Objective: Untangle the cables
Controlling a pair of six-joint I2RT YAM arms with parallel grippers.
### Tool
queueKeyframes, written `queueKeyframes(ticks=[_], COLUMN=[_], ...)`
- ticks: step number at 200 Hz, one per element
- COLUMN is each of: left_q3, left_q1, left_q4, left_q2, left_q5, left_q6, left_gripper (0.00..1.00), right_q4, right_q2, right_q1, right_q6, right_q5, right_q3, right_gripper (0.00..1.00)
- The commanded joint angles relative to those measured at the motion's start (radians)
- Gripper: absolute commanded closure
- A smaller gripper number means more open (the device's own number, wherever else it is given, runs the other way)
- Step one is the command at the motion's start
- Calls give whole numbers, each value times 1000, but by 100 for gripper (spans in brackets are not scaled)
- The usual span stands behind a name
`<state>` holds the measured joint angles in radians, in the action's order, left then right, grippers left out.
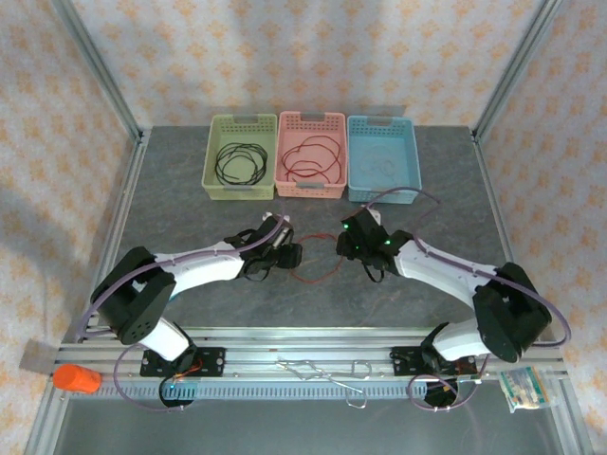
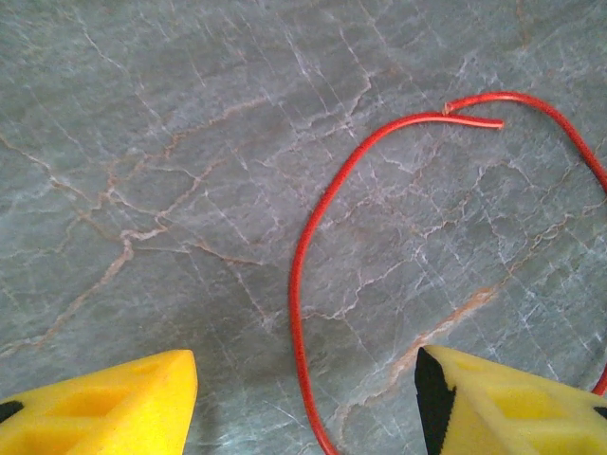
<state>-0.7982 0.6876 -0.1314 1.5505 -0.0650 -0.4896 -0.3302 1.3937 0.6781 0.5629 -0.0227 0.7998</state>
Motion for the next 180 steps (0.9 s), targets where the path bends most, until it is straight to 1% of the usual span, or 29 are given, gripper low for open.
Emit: queueKeyframes(ticks=[1,35,65,124,180], left_q3=[-37,-31,-34,-33,-21], left_q1=[9,10,10,10,9], left_q4=[-23,-8,-14,-15,7], left_q2=[11,11,4,-3,-22], left_q5=[-8,-24,-16,1,11], left_q6=[3,-7,-6,-7,-15], left_gripper=[36,36,36,36,36], right_q4=[-47,-74,-77,-87,-105], right_q2=[35,98,163,251,322], right_q1=[5,27,42,55,57], right_q6=[17,31,26,19,-2], right_q5=[18,53,50,73,87], right_q3=[28,57,94,150,172], right_gripper=[55,56,57,65,66])
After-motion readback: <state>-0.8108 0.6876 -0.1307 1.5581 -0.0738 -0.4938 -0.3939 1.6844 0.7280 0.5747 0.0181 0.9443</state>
